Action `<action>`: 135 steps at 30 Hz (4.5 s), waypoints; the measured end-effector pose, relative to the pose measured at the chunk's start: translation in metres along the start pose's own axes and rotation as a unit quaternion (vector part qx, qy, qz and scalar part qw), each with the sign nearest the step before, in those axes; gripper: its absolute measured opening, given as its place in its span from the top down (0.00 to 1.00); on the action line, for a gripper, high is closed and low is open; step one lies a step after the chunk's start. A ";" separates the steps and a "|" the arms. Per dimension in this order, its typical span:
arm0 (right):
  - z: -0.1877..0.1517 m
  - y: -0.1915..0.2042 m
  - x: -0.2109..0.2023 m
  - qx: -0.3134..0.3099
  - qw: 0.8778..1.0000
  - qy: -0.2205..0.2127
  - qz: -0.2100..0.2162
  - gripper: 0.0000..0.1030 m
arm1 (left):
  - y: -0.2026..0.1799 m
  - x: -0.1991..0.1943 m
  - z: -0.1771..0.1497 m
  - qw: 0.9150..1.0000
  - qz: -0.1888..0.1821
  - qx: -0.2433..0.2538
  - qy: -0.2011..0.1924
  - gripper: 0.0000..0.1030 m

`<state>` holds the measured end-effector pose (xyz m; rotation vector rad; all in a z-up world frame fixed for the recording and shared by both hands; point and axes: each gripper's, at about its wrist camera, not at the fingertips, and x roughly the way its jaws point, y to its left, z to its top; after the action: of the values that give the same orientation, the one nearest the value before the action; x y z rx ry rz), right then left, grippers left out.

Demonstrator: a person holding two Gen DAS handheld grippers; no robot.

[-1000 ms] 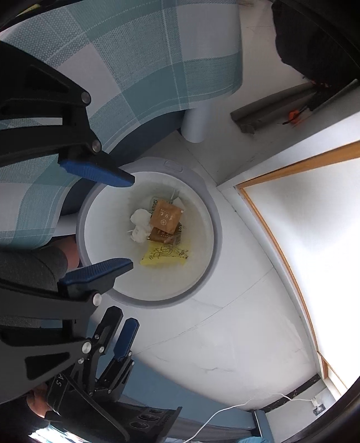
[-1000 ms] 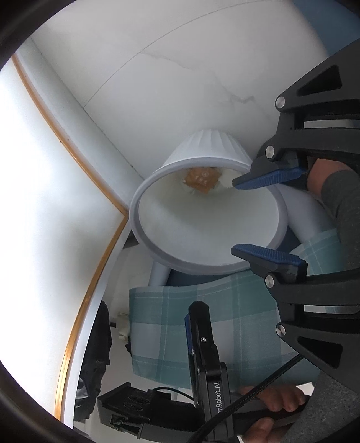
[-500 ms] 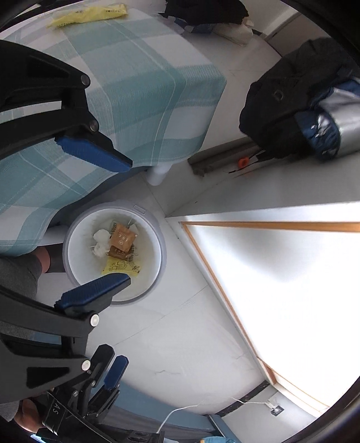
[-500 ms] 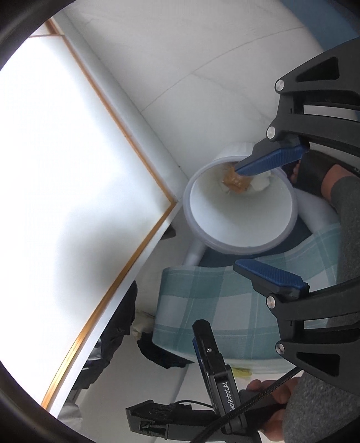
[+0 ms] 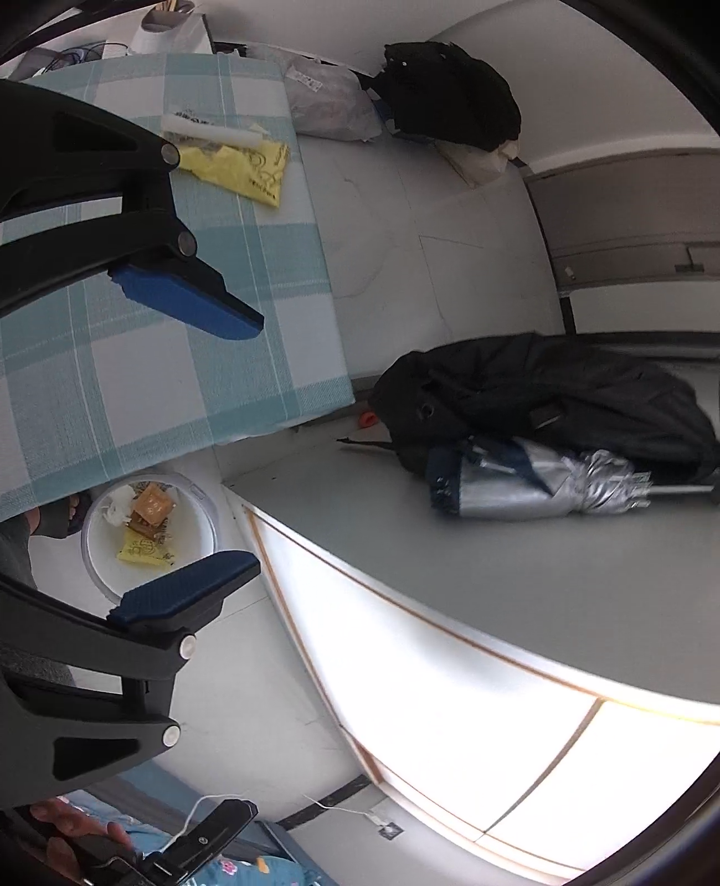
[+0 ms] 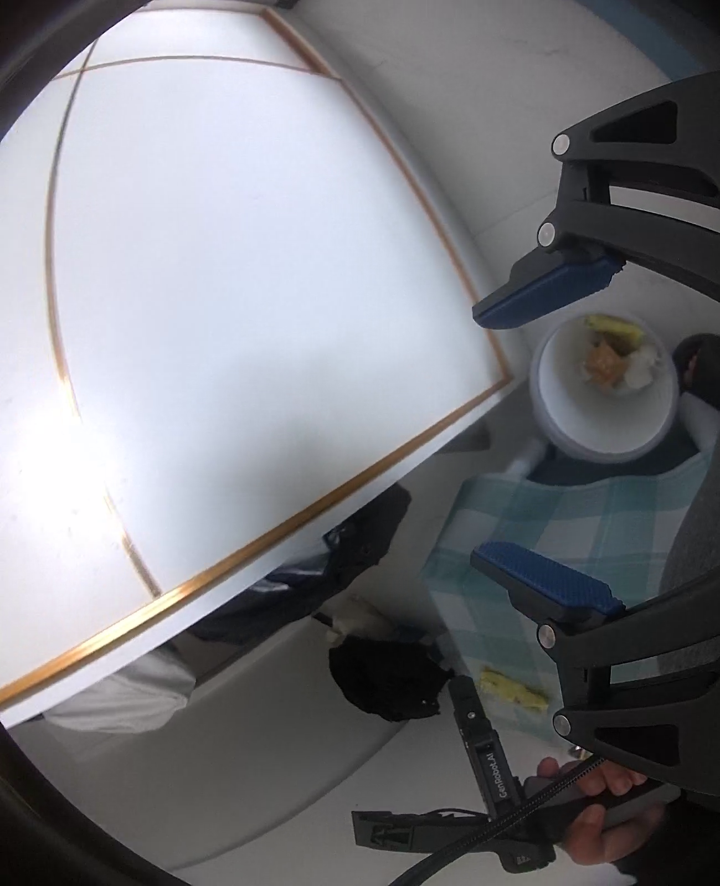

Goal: Collect trash
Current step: 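Move both open tools back over the yellow bag on the table, then close the left tool on the yellow bag with the white roll, then lift and carry the yellow bag in the left tool over the bin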

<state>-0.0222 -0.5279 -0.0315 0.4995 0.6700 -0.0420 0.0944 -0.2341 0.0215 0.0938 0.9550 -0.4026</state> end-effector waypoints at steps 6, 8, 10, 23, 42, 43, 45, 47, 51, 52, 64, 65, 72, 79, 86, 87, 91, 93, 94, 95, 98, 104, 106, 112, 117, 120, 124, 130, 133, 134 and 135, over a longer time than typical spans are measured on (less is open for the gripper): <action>0.018 0.067 -0.019 -0.049 0.997 -0.052 0.004 0.17 | 0.055 -0.037 0.004 0.998 0.021 -0.039 -0.045 0.22; 0.022 0.089 -0.022 -0.071 0.995 -0.064 0.013 0.16 | 0.078 -0.048 0.002 0.996 0.036 -0.051 -0.057 0.22; 0.026 0.110 -0.022 -0.086 0.993 -0.072 0.024 0.13 | 0.098 -0.054 -0.001 0.995 0.039 -0.066 -0.060 0.20; 0.006 0.259 0.037 -0.186 0.978 -0.053 0.077 0.03 | 0.213 -0.069 -0.024 0.982 0.086 -0.135 -0.101 0.10; -0.089 0.388 0.238 -0.247 0.938 0.186 0.157 0.22 | 0.314 -0.058 -0.048 0.963 0.113 -0.238 -0.055 0.10; -0.094 0.397 0.246 -0.255 0.934 0.197 0.156 0.28 | 0.318 -0.058 -0.048 0.963 0.115 -0.238 -0.054 0.10; -0.102 0.409 0.259 -0.270 0.926 0.216 0.150 0.37 | 0.323 -0.054 -0.049 0.962 0.122 -0.239 -0.043 0.10; -0.109 0.419 0.270 -0.279 0.920 0.230 0.151 0.38 | 0.327 -0.053 -0.051 0.962 0.118 -0.243 -0.036 0.10; -0.121 0.429 0.286 -0.309 0.914 0.239 0.107 0.45 | 0.336 -0.055 -0.054 0.960 0.122 -0.250 -0.029 0.10; -0.124 0.430 0.288 -0.311 0.914 0.242 0.096 0.47 | 0.339 -0.056 -0.055 0.959 0.123 -0.253 -0.029 0.10; -0.138 0.426 0.276 -0.334 0.901 0.260 0.094 0.92 | 0.344 -0.056 -0.055 0.958 0.124 -0.258 -0.023 0.10; -0.140 0.424 0.274 -0.327 0.901 0.268 0.101 0.92 | 0.343 -0.056 -0.055 0.958 0.124 -0.257 -0.023 0.10; -0.164 0.418 0.239 -0.316 0.892 0.290 0.143 0.94 | 0.341 -0.052 -0.056 0.960 0.121 -0.251 -0.012 0.10; -0.150 0.418 0.207 -0.295 0.905 0.250 0.177 0.94 | 0.334 -0.045 -0.068 0.967 0.104 -0.233 0.012 0.10; -0.130 0.392 0.173 -0.273 0.921 0.213 0.179 0.94 | 0.317 -0.021 -0.078 0.973 0.052 -0.215 0.063 0.10; -0.128 0.386 0.169 -0.271 0.923 0.209 0.175 0.94 | 0.313 -0.017 -0.078 0.974 0.045 -0.210 0.071 0.10; -0.125 0.357 0.159 -0.265 0.928 0.210 0.157 0.94 | 0.283 0.003 -0.076 0.980 0.022 -0.169 0.099 0.10; -0.124 0.345 0.156 -0.261 0.931 0.209 0.146 0.94 | 0.269 0.010 -0.075 0.983 0.019 -0.149 0.108 0.10; -0.123 0.338 0.153 -0.258 0.933 0.207 0.143 0.94 | 0.260 0.016 -0.075 0.983 0.018 -0.138 0.117 0.10; -0.122 0.332 0.151 -0.254 0.935 0.205 0.140 0.94 | 0.256 0.019 -0.075 0.983 0.016 -0.133 0.125 0.10; -0.119 0.319 0.142 -0.246 0.940 0.192 0.136 0.94 | 0.242 0.030 -0.076 0.983 0.017 -0.119 0.137 0.10; -0.115 0.299 0.124 -0.243 0.945 0.177 0.132 0.94 | 0.223 0.049 -0.078 0.981 0.013 -0.096 0.169 0.10; -0.112 0.291 0.120 -0.238 0.947 0.174 0.131 0.94 | 0.221 0.055 -0.081 0.979 0.024 -0.090 0.180 0.10; -0.104 0.272 0.110 -0.214 0.954 0.164 0.129 0.94 | 0.212 0.059 -0.089 0.975 0.089 -0.058 0.194 0.11; -0.097 0.262 0.101 -0.203 0.957 0.152 0.137 0.94 | 0.218 0.049 -0.092 0.975 0.086 -0.070 0.193 0.25; -0.094 0.258 0.097 -0.198 0.959 0.147 0.142 0.94 | 0.215 0.039 -0.094 0.976 0.082 -0.068 0.188 0.50; -0.087 0.253 0.089 -0.193 0.960 0.135 0.151 0.94 | 0.216 0.030 -0.098 0.977 0.074 -0.069 0.189 0.70; -0.068 0.245 0.076 -0.169 0.965 0.113 0.165 0.94 | 0.221 0.024 -0.098 0.974 0.052 -0.115 0.187 0.81; -0.054 0.242 0.064 -0.165 0.967 0.093 0.173 0.94 | 0.219 0.020 -0.098 0.973 0.032 -0.130 0.185 0.81; -0.050 0.240 0.060 -0.165 0.967 0.086 0.174 0.94 | 0.217 0.018 -0.096 0.974 0.030 -0.131 0.182 0.81; -0.045 0.238 0.056 -0.165 0.967 0.080 0.175 0.94 | 0.213 0.015 -0.095 0.974 0.027 -0.131 0.180 0.81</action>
<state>0.0418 -0.2902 0.0068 0.2939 0.7217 0.4407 0.1087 -0.0178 -0.0668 -0.0497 1.3530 -0.2076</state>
